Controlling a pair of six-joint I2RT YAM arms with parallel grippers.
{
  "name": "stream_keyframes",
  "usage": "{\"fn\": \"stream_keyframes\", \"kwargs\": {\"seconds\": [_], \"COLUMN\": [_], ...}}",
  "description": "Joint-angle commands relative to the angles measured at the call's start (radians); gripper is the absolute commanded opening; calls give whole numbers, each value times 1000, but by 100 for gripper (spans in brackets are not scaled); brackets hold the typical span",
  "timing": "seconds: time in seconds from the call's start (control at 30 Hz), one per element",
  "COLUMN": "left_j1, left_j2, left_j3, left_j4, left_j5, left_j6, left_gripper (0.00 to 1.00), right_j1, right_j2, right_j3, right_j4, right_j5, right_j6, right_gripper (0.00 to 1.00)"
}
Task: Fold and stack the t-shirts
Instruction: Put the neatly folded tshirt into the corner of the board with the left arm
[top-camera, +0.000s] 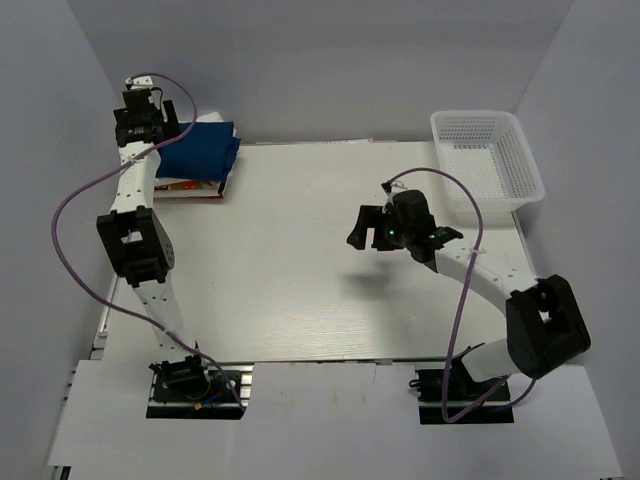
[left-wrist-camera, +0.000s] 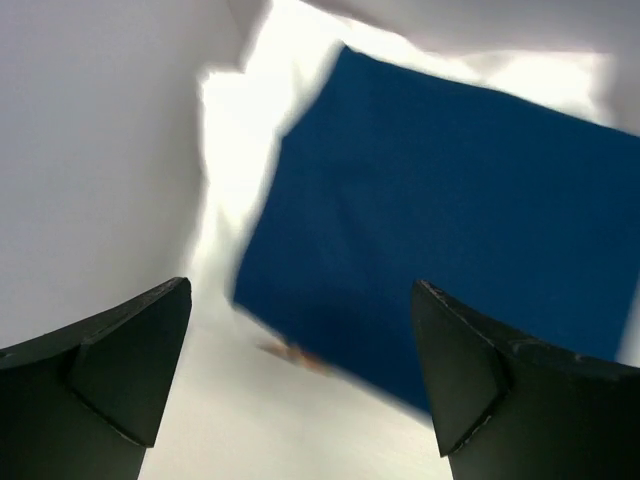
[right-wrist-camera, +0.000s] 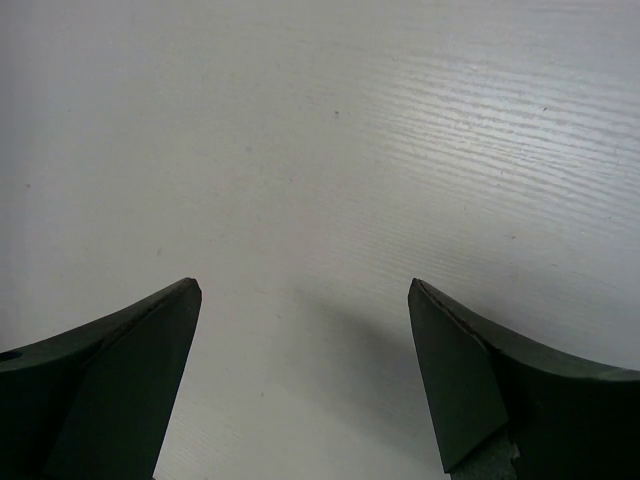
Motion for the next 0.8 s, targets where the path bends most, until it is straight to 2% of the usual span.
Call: {"fn": "stream_keyframes", "kwargs": {"seconds": [0.0, 0.07, 0.1, 0.17, 0.2, 0.23, 0.27, 0.3, 0.33, 0.4, 0.53, 0.63, 0.77], "left_j1": [-23, -49, -58, -99, -115, -132, -167, -182, -196, -233, -252, -261, -261], "left_j2": [-268, -426, -488, -617, -748, -813, -877, -992, -1043, -1128, -1247, -1272, -1281], "left_j3": [-207, -347, -524, -710, -890, -976, -1137, -1209, -1276, -1417, -1461, -1415, -1404], "left_j4": [-44, 2, 40, 157, 206, 287, 333, 372, 439, 450, 291, 201, 210], "left_j5": [197, 279, 351, 373, 427, 445, 494, 527, 558, 578, 474, 342, 373], "left_j6": [-210, -304, -330, -431, -454, -485, -535, -554, -571, -605, -583, -574, -565], "left_gripper": [100, 100, 100, 100, 100, 100, 100, 100, 100, 100, 100, 100, 100], "right_j1": [0, -3, 0, -1, 0, -1, 0, -1, 2, 0, 2, 0, 0], "right_j2": [-84, -132, -146, -215, -232, -273, -310, -344, -356, -404, -437, -459, -494], "right_j3": [-32, -74, -81, -120, -162, -176, -189, -216, -224, -258, -308, -330, -348], "right_j4": [-3, -21, -23, -30, -30, -27, -27, -30, -40, -46, -34, -3, 28], "right_j5": [53, 71, 108, 151, 165, 188, 203, 221, 249, 271, 312, 298, 286], "right_j6": [-12, -4, 1, 10, 7, 1, 4, 10, 8, 25, 51, 88, 99], "right_gripper": [91, 91, 91, 91, 91, 91, 91, 91, 91, 91, 91, 91, 91]}}
